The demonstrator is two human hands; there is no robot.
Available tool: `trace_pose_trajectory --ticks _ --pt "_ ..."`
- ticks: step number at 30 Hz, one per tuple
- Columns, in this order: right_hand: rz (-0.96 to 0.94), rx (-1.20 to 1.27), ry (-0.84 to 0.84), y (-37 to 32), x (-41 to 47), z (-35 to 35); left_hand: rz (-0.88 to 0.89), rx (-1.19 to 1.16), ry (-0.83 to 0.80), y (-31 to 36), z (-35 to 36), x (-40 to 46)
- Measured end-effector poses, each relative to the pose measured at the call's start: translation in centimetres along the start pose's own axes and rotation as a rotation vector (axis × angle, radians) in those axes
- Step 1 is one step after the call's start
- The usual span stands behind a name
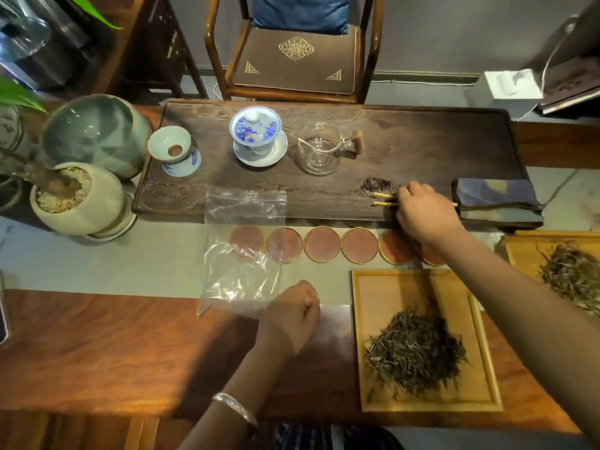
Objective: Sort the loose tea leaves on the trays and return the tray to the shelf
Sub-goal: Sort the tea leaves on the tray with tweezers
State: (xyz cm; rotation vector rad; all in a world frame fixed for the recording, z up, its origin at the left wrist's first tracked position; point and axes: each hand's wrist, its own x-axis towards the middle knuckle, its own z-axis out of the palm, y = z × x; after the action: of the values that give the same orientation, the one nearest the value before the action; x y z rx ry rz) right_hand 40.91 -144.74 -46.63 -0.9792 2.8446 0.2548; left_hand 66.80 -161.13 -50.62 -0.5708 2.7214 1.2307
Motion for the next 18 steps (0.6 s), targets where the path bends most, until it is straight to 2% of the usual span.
trace_pose_trajectory --ticks 4,8,11,14,16,18 --pt "-0.063 -0.1 -0.012 -0.1 -0.5 0.6 0.061 0.069 -0.05 1.7 2.2 0.0" --pt "-0.105 -0.123 0.045 0.3 -1.5 -0.1 0.08 0.119 -0.058 2.2 3.3 -1.3" --pt "-0.058 -0.011 0.185 0.5 -3.8 -1.5 0.057 0.163 -0.062 2.4 4.2 -2.7" --pt "-0.002 0.162 0.33 0.8 -8.9 -2.0 -0.079 0.106 -0.11 3.0 5.1 -4.1" --pt "0.013 0.315 0.325 0.9 -13.5 -1.1 -0.133 0.139 -0.068 3.5 5.7 -5.5" --pt "0.025 0.46 0.281 0.7 -18.5 0.6 -0.126 0.125 0.045 3.8 6.7 -6.9"
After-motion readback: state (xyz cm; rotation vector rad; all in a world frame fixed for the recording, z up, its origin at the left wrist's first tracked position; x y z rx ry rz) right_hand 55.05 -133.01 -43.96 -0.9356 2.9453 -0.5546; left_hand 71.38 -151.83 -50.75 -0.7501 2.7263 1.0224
